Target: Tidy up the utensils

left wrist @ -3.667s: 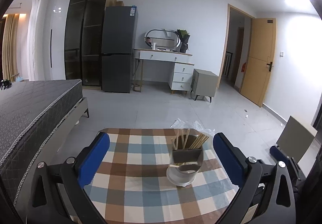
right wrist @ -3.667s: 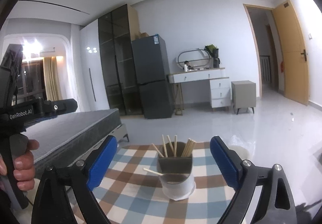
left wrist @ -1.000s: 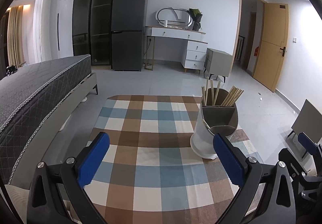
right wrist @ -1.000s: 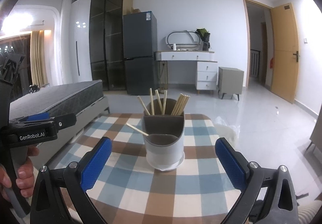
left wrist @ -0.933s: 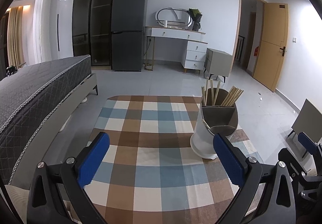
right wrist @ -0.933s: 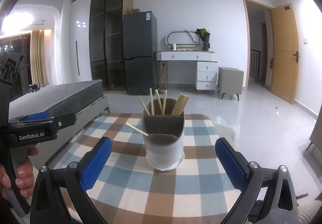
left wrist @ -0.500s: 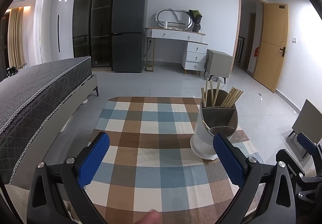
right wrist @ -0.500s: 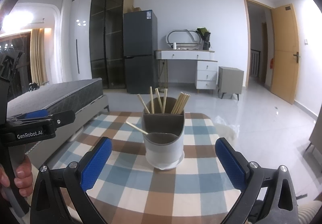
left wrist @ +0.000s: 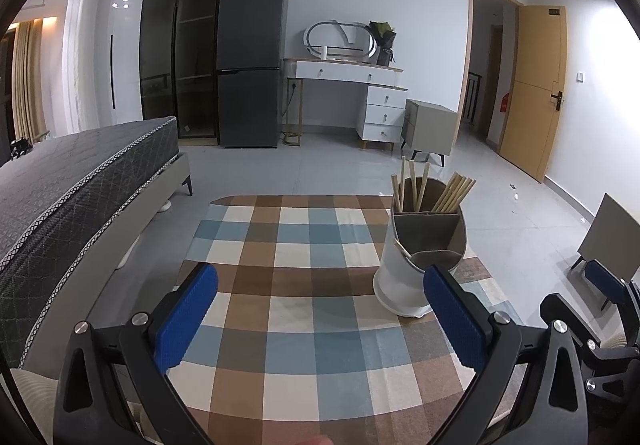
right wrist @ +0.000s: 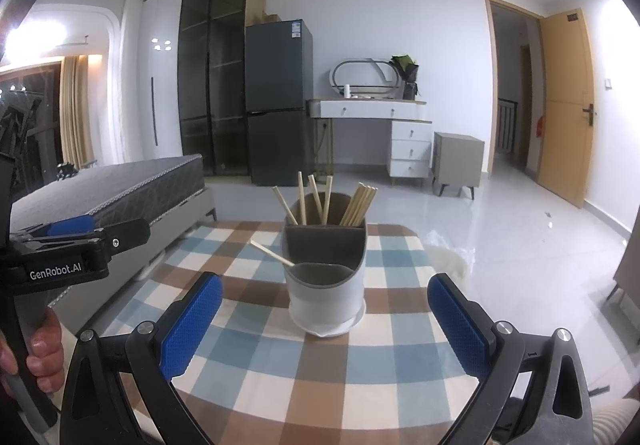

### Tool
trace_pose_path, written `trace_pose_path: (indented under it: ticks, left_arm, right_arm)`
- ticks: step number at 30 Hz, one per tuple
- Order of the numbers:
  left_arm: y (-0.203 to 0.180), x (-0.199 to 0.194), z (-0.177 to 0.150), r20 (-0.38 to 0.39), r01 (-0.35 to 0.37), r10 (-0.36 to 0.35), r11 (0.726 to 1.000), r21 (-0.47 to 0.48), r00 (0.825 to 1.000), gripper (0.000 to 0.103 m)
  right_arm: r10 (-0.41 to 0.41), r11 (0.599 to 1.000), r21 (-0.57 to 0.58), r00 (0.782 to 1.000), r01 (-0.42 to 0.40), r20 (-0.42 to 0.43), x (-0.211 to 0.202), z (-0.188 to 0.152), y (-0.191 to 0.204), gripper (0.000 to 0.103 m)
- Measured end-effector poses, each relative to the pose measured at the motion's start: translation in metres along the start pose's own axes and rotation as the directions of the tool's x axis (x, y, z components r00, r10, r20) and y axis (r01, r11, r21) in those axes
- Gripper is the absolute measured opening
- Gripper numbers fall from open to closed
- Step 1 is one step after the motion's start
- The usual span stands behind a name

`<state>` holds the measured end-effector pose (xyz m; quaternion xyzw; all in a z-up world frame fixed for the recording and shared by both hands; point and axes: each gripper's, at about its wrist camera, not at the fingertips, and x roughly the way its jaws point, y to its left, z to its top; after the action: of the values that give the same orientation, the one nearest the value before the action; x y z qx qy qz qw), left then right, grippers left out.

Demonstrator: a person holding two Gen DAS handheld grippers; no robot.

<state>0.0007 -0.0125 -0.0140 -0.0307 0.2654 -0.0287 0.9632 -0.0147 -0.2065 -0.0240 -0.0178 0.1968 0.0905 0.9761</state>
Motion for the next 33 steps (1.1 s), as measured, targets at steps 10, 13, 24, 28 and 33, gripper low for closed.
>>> trace_pose_path:
  ticks: [10, 13, 24, 28, 33]
  left_arm:
    - [0.0000, -0.0005, -0.0002, 0.000, 0.005, -0.005, 1.000, 0.004, 1.000, 0.100]
    - [-0.0005, -0.0005, -0.0006, 0.004, 0.002, -0.002, 1.000, 0.011, 1.000, 0.100]
    - [0.0005, -0.0013, -0.0004, 0.008, 0.008, -0.008, 1.000, 0.004, 1.000, 0.100]
    - [-0.0001, -0.0020, -0.0007, 0.012, 0.003, -0.003, 1.000, 0.005, 1.000, 0.100]
    - [-0.0003, -0.0018, -0.0011, 0.006, 0.009, -0.009, 1.000, 0.005, 1.000, 0.100]
  right_arm:
    - [-0.001, 1.000, -0.003, 1.000, 0.001, -0.001, 0.0005, -0.0004, 0.0012, 0.103]
    - [-0.002, 1.000, -0.003, 1.000, 0.002, -0.001, 0.0006, -0.0004, 0.0013, 0.103]
    - [-0.002, 1.000, -0.004, 1.000, 0.002, -0.001, 0.0009, -0.0006, 0.0015, 0.103]
    - [-0.002, 1.000, -0.004, 1.000, 0.002, -0.001, 0.0009, -0.0006, 0.0018, 0.103]
    - [-0.004, 1.000, -0.002, 1.000, 0.004, 0.001, 0.0016, -0.0012, 0.0002, 0.103]
